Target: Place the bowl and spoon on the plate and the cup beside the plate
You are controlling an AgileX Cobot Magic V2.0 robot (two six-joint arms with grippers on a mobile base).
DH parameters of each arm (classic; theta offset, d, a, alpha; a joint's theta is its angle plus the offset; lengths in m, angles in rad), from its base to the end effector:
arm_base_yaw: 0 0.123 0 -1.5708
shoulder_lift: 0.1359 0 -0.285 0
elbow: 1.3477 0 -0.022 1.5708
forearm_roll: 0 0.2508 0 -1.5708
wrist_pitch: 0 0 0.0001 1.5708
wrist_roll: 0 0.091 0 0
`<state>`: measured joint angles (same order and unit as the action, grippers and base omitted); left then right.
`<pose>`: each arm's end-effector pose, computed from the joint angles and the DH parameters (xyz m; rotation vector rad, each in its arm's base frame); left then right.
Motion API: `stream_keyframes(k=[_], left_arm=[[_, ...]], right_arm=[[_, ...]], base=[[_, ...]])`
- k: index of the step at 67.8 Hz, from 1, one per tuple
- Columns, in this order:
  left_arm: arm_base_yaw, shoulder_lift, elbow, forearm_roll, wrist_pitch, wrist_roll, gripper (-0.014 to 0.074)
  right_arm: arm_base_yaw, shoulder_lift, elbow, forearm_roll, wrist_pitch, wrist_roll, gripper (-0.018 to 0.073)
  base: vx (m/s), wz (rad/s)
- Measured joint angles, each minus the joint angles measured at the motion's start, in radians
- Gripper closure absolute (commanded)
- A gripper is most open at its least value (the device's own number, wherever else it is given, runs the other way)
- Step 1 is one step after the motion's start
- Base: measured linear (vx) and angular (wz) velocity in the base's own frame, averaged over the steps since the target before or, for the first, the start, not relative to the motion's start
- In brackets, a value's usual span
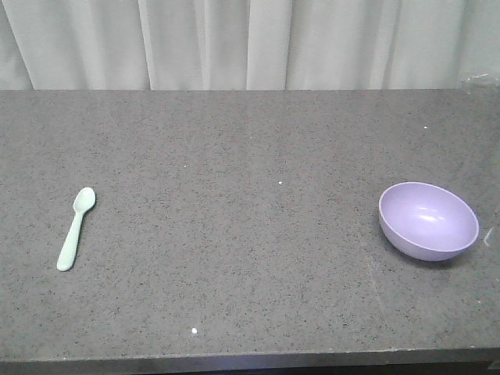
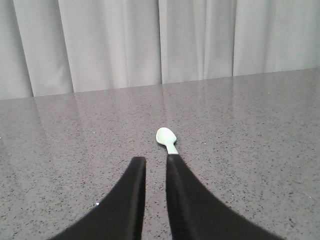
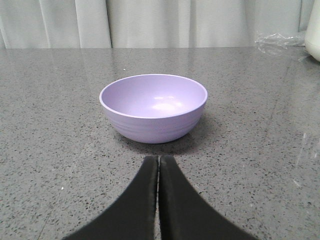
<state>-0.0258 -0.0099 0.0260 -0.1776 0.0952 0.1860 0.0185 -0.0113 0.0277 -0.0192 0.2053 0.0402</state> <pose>0.0568 -0.0030 0.1964 0.0410 1.5929 -0.0263 0.0560 0.0007 0.1858 0.0054 1.7053 0.0264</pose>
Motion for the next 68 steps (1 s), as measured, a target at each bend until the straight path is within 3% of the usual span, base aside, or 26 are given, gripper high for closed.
stream_keyframes(k=[68], left_arm=[[0.0,0.0,0.0,0.0,0.0,0.0,0.0485]], right_arm=[[0.0,0.0,0.0,0.0,0.0,0.0,0.0562]], base=[[0.0,0.0]])
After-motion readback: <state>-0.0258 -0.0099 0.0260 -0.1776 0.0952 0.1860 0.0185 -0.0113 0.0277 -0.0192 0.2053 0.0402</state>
